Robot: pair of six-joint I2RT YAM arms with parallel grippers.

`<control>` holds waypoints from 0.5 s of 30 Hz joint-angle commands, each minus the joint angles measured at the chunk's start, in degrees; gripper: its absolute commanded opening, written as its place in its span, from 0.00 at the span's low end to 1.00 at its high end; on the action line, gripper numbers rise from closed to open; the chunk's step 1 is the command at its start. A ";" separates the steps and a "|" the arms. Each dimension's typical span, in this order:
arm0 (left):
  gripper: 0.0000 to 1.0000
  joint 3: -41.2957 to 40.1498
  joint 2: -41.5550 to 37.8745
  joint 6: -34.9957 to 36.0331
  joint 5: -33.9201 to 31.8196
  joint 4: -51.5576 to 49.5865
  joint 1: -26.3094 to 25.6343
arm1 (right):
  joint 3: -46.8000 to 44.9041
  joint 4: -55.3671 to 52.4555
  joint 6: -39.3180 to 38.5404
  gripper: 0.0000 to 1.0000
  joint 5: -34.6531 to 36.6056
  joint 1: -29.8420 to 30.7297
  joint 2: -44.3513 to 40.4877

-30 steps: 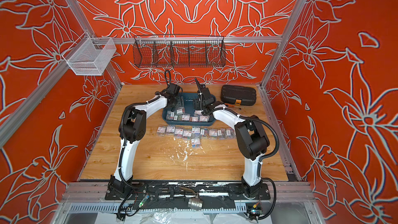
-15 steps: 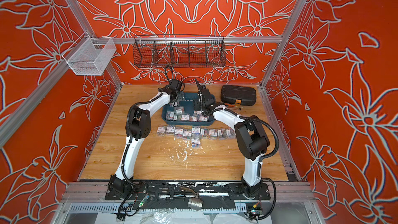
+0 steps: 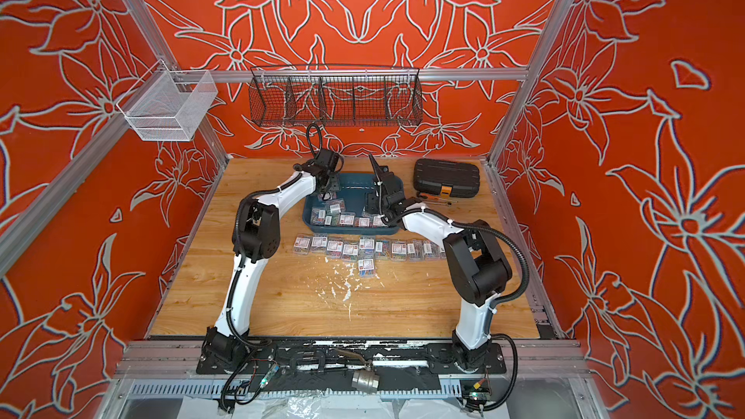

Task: Take the paper clips out of the storage box
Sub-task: Pick up the boxed paper clips from the storage box.

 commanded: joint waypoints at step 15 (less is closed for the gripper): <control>0.56 -40.13 -42.46 -17.62 11.42 13.49 0.13 | -20.25 14.15 1.49 0.72 0.63 0.51 -22.24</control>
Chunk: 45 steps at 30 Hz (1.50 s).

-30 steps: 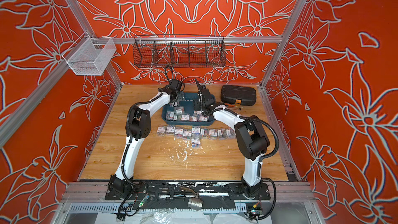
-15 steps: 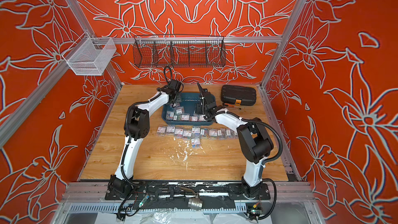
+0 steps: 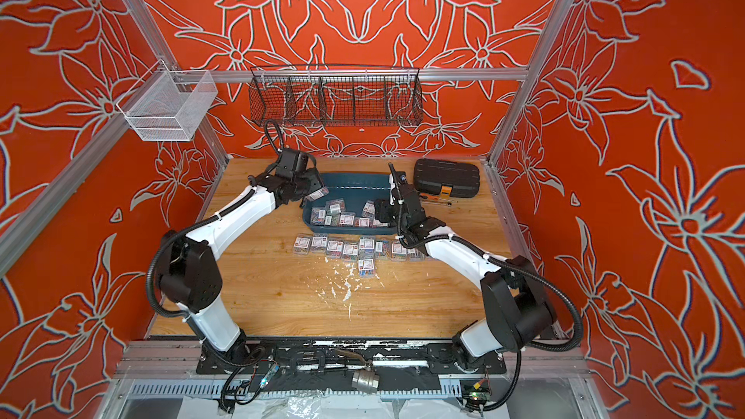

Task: Take the paper clips out of the storage box
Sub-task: Pick up the boxed paper clips from the storage box, then place the boxed paper clips at the center of the board.

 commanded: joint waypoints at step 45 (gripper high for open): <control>0.31 -48.83 -46.25 -41.59 12.11 -21.22 -2.29 | -20.57 -5.42 1.61 0.87 29.47 -1.46 -19.70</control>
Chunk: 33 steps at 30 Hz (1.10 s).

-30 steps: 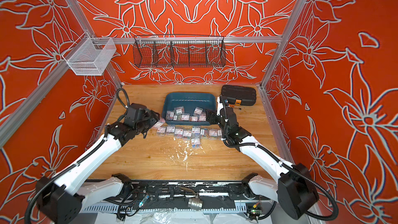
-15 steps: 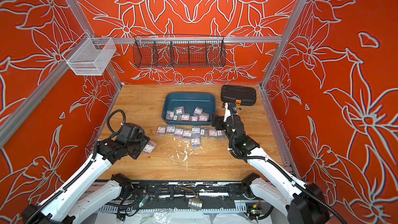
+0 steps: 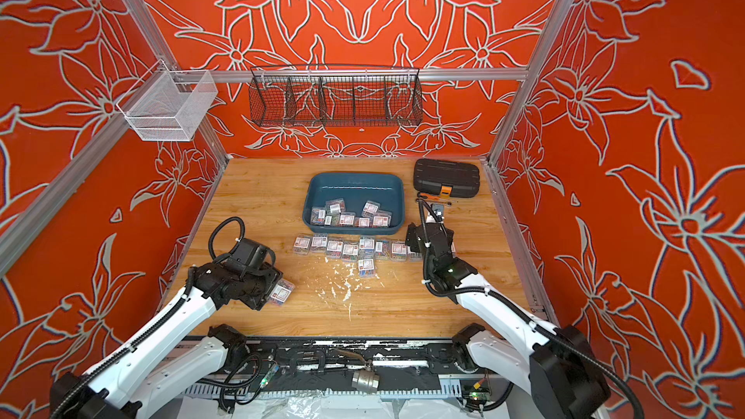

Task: Take the paper clips out of the storage box
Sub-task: Place the boxed paper clips at the center of the board.

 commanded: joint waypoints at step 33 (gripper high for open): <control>0.76 -2.06 17.18 -15.89 9.27 27.12 -4.96 | 6.79 -3.09 1.49 0.86 2.91 -4.00 10.26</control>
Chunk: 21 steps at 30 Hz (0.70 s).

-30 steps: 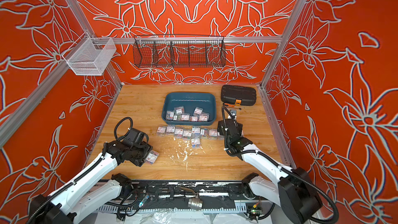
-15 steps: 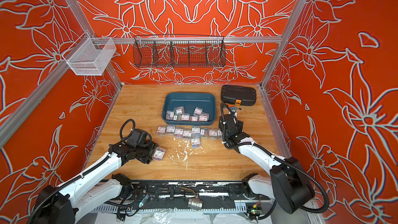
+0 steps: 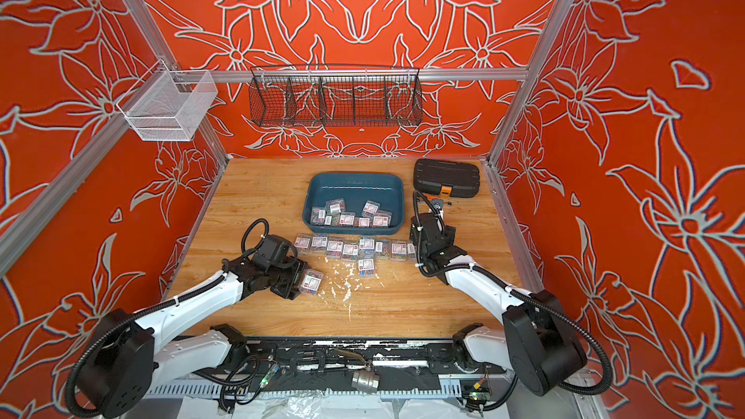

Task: Take the paper clips out of the storage box
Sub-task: Place the boxed paper clips at the center of the board.

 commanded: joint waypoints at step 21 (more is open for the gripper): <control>0.95 16.02 15.77 41.87 -0.78 -5.21 -0.51 | 1.89 -1.67 1.12 0.86 -1.56 -0.87 0.44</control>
